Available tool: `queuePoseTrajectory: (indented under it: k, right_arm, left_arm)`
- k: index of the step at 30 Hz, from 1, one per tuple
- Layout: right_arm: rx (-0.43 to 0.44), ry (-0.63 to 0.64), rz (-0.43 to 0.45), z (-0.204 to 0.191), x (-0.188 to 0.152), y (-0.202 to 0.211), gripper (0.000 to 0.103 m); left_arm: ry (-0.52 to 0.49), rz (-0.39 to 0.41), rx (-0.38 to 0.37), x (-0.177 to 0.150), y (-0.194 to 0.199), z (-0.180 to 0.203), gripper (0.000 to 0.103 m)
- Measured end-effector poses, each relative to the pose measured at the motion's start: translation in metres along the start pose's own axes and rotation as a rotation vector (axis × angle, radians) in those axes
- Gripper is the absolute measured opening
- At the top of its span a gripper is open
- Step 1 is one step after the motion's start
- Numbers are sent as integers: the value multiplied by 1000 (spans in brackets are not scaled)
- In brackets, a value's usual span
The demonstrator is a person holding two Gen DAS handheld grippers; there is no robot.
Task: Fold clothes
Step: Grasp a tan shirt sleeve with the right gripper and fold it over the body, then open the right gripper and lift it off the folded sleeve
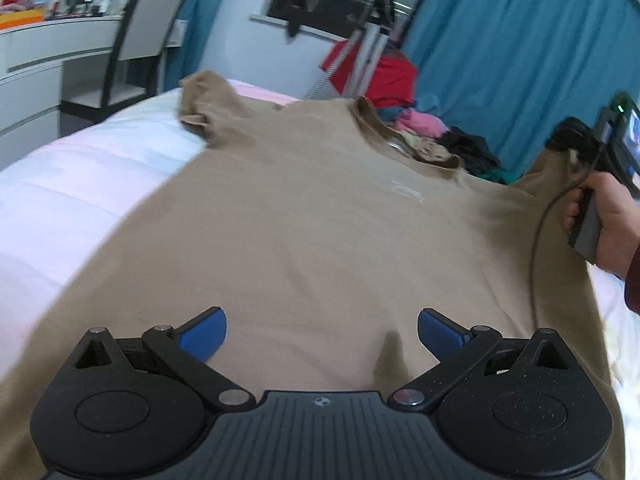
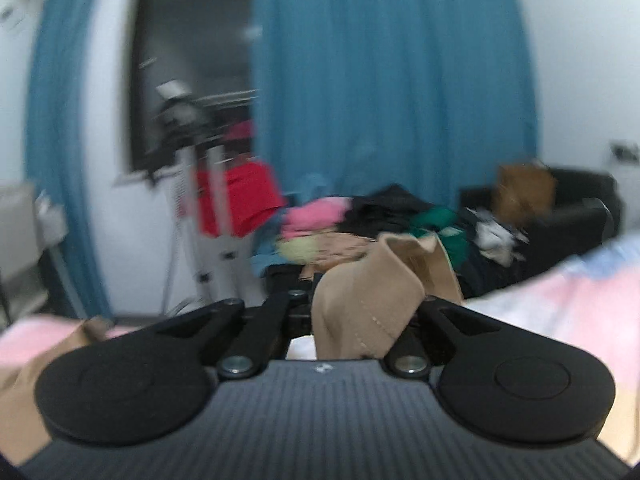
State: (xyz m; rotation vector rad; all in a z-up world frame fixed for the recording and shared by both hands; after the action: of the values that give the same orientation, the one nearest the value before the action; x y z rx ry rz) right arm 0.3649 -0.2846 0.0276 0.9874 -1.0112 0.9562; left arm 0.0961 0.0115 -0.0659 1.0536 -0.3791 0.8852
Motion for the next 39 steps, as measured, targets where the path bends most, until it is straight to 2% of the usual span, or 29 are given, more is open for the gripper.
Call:
queuePoseTrajectory:
  k: [4, 6, 8, 10, 11, 12, 13, 14, 16, 20, 29, 33, 36, 39]
  right_arm:
    - [130, 128, -47, -90, -6, -11, 6]
    - [186, 137, -84, -122, -18, -19, 6]
    - [235, 187, -126, -152, -30, -31, 7]
    - [311, 205, -188, -171, -42, -37, 11]
    - [359, 187, -229, -174, -47, -39, 33]
    - [399, 164, -250, -177, -48, -37, 71]
    - [421, 151, -244, -178, -48, -31, 86]
    - [437, 141, -231, -177, -47, -24, 93]
    - [438, 131, -179, -171, -38, -3, 92]
    - [442, 48, -172, -141, -26, 46, 92]
    - [447, -43, -164, -65, -46, 242, 93]
    - [396, -111, -143, -32, -47, 285, 93]
    - [359, -160, -123, -8, -48, 315, 93]
    - [333, -191, -87, 20, -41, 323, 93]
  left_arm:
    - [-34, 42, 52, 9, 10, -17, 102]
    - [-29, 86, 99, 12, 20, -34, 102]
    - [6, 103, 107, 18, 24, -44, 102]
    - [-1, 123, 123, 22, 24, -47, 102]
    - [-14, 129, 131, 22, 22, -47, 102]
    - [-27, 128, 135, 22, 19, -46, 102]
    - [-36, 125, 137, 22, 17, -46, 102]
    - [-43, 125, 139, 21, 15, -45, 102]
    - [-46, 128, 140, 21, 13, -42, 102]
    - [-45, 129, 141, 21, 12, -39, 102]
    - [-121, 153, 113, 10, 31, -18, 102]
    - [-187, 165, 86, -9, 43, -8, 102]
    - [-283, 132, 152, -25, 35, 1, 102]
    - [-329, 100, 178, -35, 33, 8, 102]
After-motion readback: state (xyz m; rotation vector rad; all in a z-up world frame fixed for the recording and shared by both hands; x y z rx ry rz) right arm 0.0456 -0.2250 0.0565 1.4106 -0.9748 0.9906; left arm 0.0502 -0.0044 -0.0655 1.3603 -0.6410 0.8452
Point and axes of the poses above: each gripper's, at about its wrist camera, not at the fingertips, and y roughly against the way its jaws point, z to its right, x to its top, the point moved 2 cm from there along -y, roughly the way its jaws point, and after that the axes turned 15 degrees about y, right-handed, at the moved point
